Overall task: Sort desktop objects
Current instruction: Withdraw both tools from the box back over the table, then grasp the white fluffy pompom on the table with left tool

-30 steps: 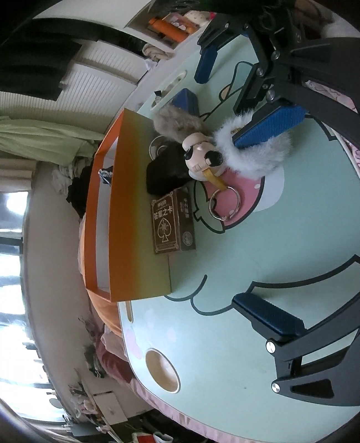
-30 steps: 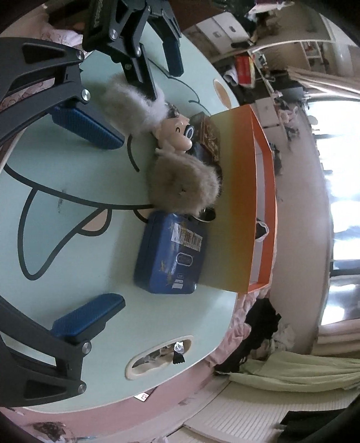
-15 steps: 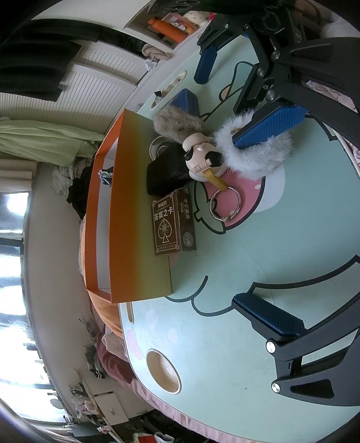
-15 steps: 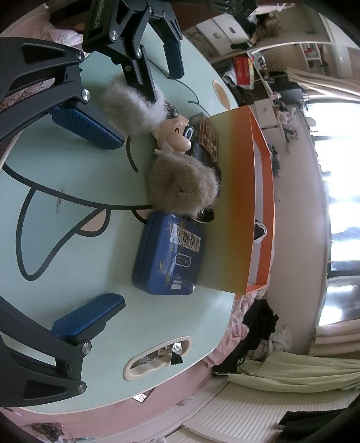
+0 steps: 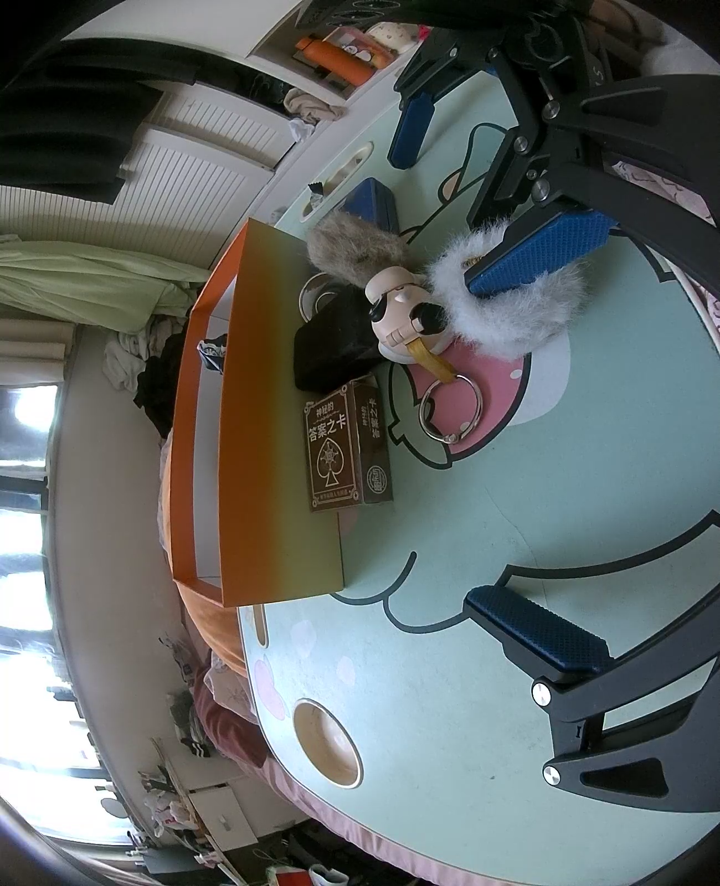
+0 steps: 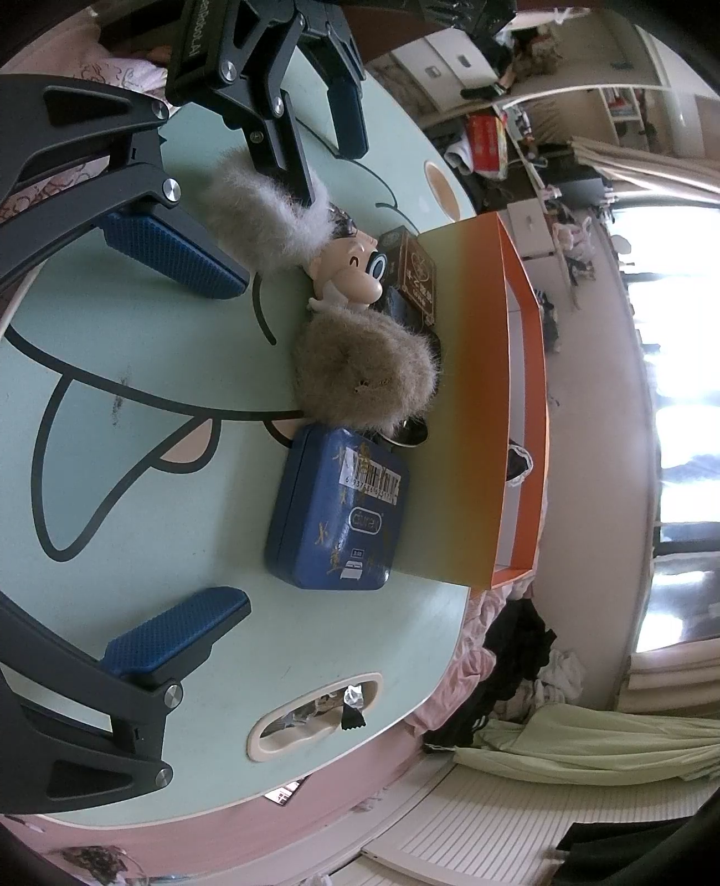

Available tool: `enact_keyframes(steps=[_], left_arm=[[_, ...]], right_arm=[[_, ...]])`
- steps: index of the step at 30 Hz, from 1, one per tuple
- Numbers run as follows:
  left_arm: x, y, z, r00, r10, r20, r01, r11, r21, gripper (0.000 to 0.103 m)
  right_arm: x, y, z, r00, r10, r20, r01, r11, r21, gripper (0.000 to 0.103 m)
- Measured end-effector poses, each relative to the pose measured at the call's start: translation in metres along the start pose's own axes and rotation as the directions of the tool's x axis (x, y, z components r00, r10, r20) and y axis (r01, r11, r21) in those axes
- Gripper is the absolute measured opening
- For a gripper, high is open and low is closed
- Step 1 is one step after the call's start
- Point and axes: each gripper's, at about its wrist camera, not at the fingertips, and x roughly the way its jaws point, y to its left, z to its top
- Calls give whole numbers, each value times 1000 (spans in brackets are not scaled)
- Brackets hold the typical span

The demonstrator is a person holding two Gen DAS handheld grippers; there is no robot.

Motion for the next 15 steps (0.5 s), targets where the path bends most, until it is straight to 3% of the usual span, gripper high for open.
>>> enact_keyframes(steps=[7,9,11,15], left_arm=[[-4,2,0,1000,-28,10,28,1000,-1,101],[-10,6,0,998,-41,38,41,999,-17,91],[-20,7,2,997,-36,71,39,998,-41,65],[-35,-11,8,988,-94,125,90,995,37,60]], right_arm=[[0,0,0,1000,0,0,0,1000,1,103],[0,0,1,1000,3,1,-3,1000,2,103],[-1,0,2,1000,5,2,-5,1000,1,103],[-1,0,2,1000,4,2,-4,1000,2,103]])
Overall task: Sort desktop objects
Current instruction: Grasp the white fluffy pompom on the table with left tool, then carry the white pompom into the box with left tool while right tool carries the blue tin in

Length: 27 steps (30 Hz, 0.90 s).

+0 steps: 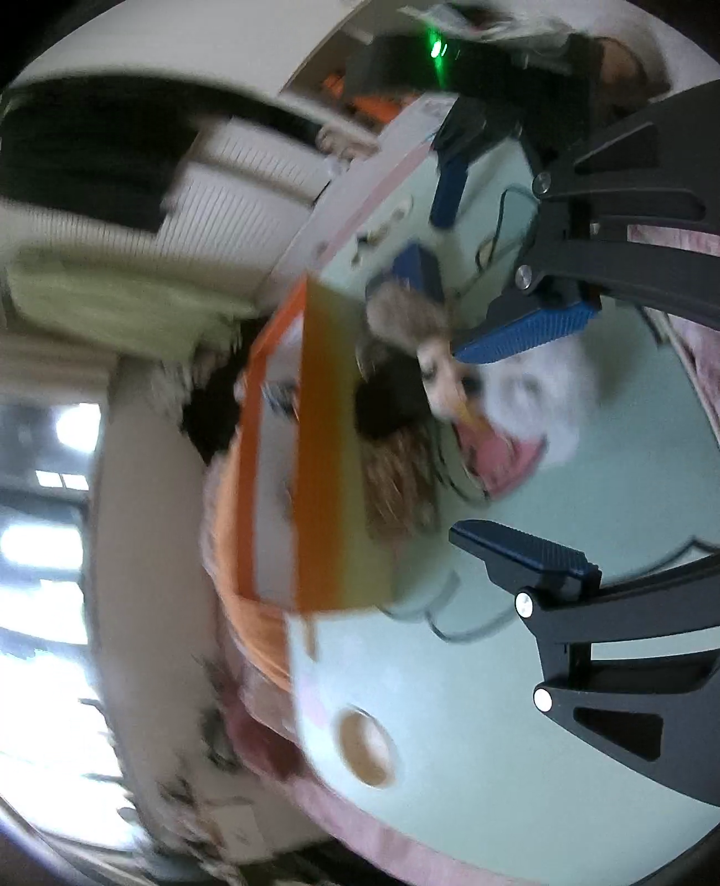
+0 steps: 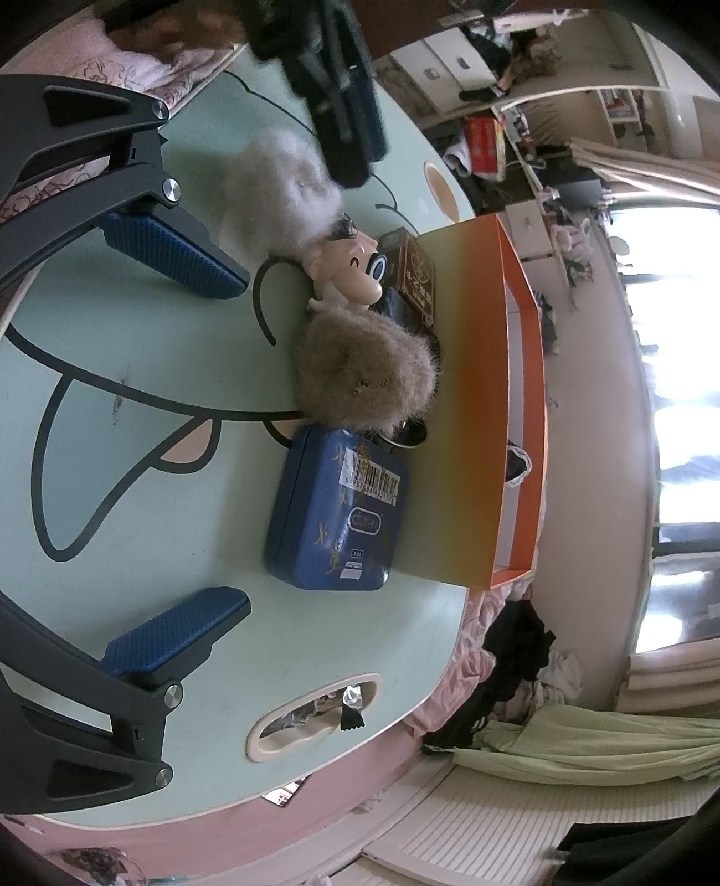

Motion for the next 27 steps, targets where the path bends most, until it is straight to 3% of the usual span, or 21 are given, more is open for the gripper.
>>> enact_keyframes(steps=[4,7,12,17,20,22,25,27], left_arm=[[11,-25,3,999,-26,-26,29,996,89,60],[34,-30,-3,992,-4,-126,17,994,105,36],[41,-16,-7,986,-70,-149,73,997,14,35],[39,-16,-10,988,-71,-134,73,997,4,34],[38,-17,-12,990,-64,-129,66,998,9,34],[36,-15,-13,990,-63,-128,65,998,11,34],[35,-16,-14,990,-56,-128,59,998,19,35],[35,-16,-14,990,-55,-128,58,998,21,35]], right_arm=[[0,0,0,1000,0,0,0,1000,0,103],[0,0,0,1000,0,0,0,1000,0,103],[0,2,1,1000,7,4,-7,1000,-8,103],[-3,-1,2,999,28,18,-28,1000,6,103],[-16,-23,7,992,99,77,-107,987,116,103],[-19,-36,21,995,64,79,-76,983,165,101],[-4,-49,47,996,84,-25,-77,972,221,67],[4,-54,60,998,55,-43,-43,969,241,64]])
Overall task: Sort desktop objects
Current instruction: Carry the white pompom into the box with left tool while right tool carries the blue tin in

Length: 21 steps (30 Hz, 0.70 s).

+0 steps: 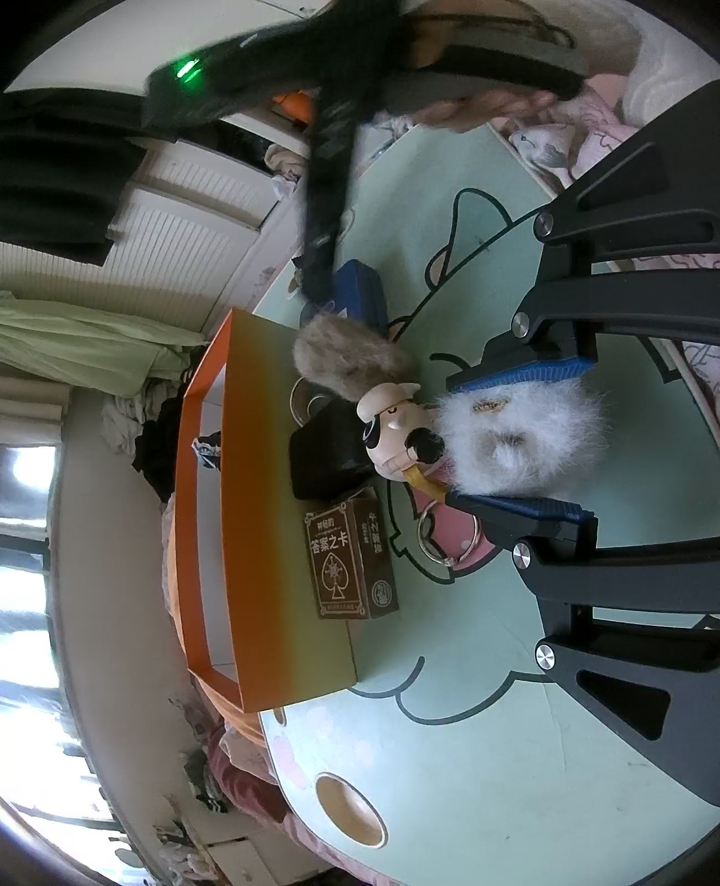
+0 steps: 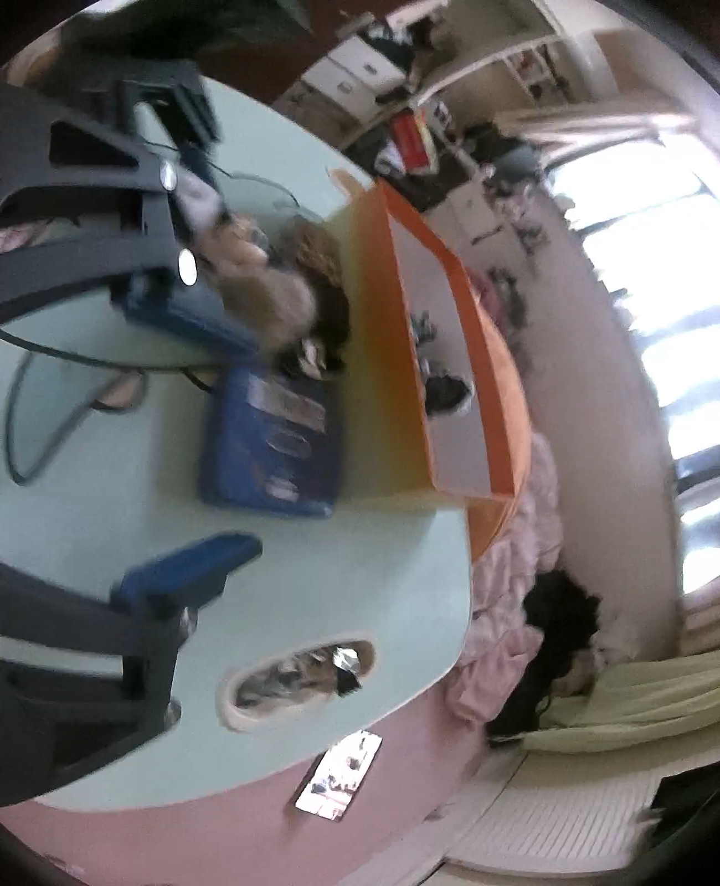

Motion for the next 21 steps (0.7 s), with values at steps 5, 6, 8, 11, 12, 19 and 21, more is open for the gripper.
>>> enact_keyframes(steps=[5,6,8,11,12,19,21], left_arm=[[0,1,0,1000,-3,-1,3,1000,-3,35],[-1,1,0,1000,-4,1,4,1000,-3,35],[0,1,0,1000,-4,-3,4,1000,-3,35],[-1,2,-1,1000,-3,0,3,1000,0,35],[-2,3,-1,1000,-6,-1,6,1000,-3,35],[-25,11,7,997,1,77,0,1000,-6,34],[-39,13,16,994,-9,110,10,1000,-8,34]], right_arm=[[33,14,15,996,-18,-92,16,1000,-21,64],[40,22,12,994,-45,-97,39,997,-64,68],[53,36,7,974,-209,-92,188,962,-197,78],[50,34,5,980,-177,-87,161,972,-170,69],[49,32,6,984,-153,-90,137,977,-162,67],[23,7,7,1000,9,0,-9,1000,-21,67],[6,2,9,996,42,75,-43,999,13,66]])
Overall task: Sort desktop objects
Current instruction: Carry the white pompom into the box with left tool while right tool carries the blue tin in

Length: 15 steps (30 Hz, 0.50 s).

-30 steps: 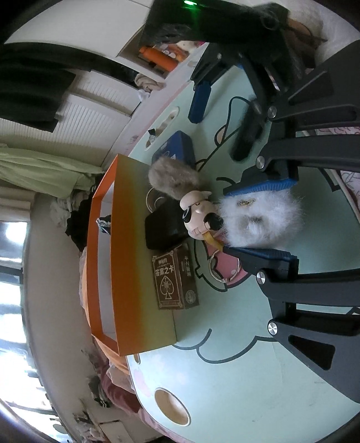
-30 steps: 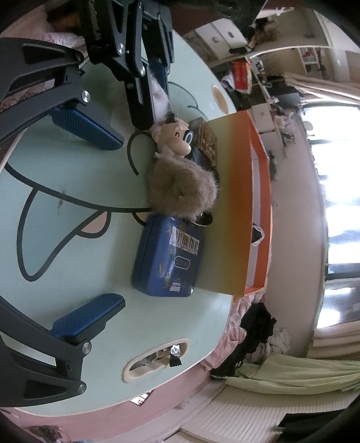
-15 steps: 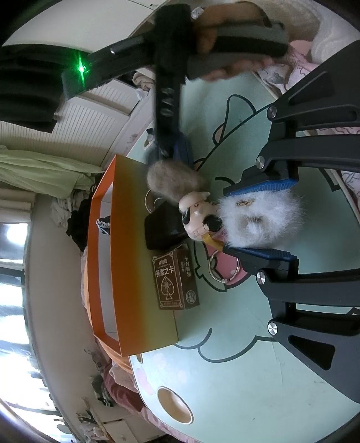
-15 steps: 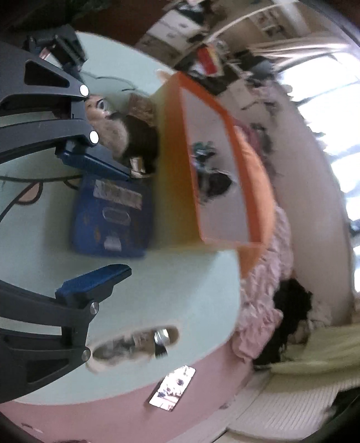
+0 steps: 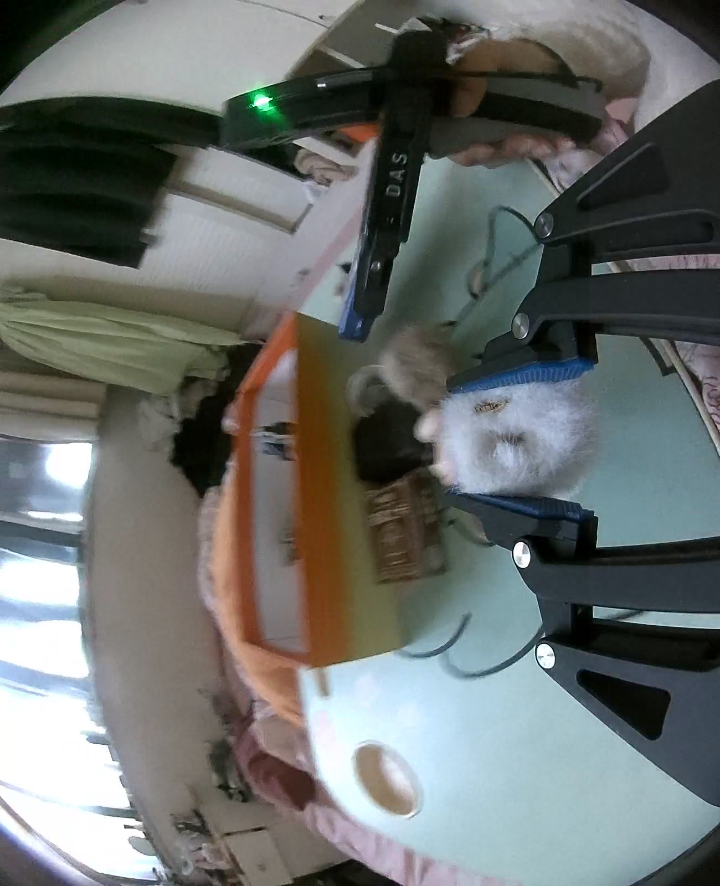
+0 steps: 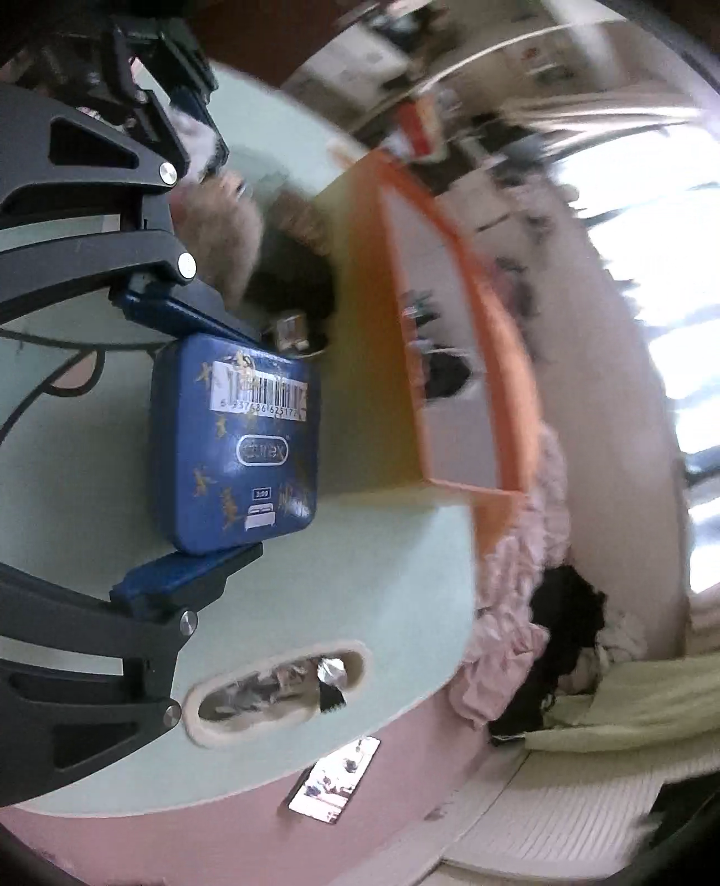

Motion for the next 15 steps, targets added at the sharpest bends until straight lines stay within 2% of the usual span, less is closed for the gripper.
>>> enact_keyframes(steps=[3,7,10,11,12,13,14,15], left_arm=[[-13,5,24,997,-32,67,33,999,-22,34],[-16,11,69,986,-27,166,33,999,-35,34],[-4,21,101,976,-3,217,21,997,-78,34],[6,27,112,973,33,226,-11,995,-97,35],[16,33,118,971,73,230,-45,991,-123,38],[28,40,123,970,112,218,-78,985,-156,50],[40,48,124,972,142,189,-106,976,-189,58],[53,59,123,979,149,141,-114,966,-231,58]], right_arm=[[-18,1,17,994,36,102,-40,998,44,66],[-27,21,47,985,87,149,-89,996,3,66],[-21,39,73,977,111,182,-108,994,-25,66],[-16,43,81,976,114,184,-111,993,-25,66],[-5,49,91,977,113,182,-110,994,-26,66],[4,52,96,978,110,180,-107,994,-28,67],[14,55,99,981,102,167,-98,995,-34,67],[33,59,102,991,63,114,-58,997,-49,68]])
